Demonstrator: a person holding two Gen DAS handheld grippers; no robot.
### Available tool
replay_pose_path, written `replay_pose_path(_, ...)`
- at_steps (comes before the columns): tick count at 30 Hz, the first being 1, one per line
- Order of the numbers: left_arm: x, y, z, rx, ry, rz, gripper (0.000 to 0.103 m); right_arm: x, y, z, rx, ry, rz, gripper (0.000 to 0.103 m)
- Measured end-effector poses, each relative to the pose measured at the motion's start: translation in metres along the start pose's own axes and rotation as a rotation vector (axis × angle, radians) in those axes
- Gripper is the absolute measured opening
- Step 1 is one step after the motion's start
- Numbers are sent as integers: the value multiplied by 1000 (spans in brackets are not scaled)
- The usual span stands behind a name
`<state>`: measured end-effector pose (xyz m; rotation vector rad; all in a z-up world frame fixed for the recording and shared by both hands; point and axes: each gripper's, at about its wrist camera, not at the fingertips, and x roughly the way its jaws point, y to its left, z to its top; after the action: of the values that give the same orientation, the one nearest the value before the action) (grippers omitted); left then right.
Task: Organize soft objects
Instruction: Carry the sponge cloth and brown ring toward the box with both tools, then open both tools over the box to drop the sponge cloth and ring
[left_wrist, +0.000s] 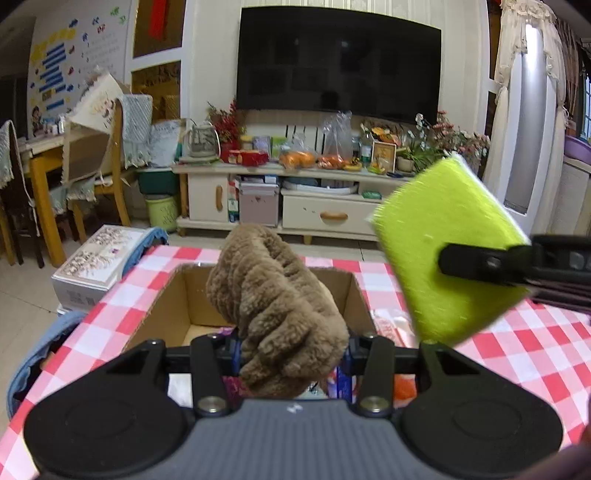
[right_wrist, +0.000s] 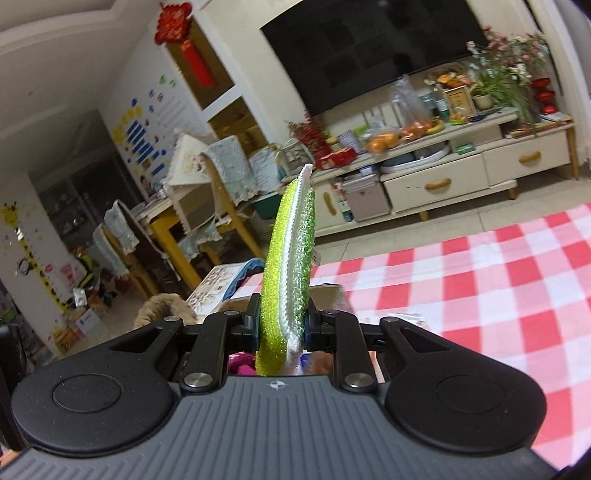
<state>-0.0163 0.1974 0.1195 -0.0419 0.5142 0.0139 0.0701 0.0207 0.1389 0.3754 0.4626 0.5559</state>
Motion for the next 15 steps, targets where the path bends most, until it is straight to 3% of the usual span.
replay_pose_path(15, 25, 11, -25, 47, 147, -74, 48, 89, 21, -13, -106, 197, -39, 25)
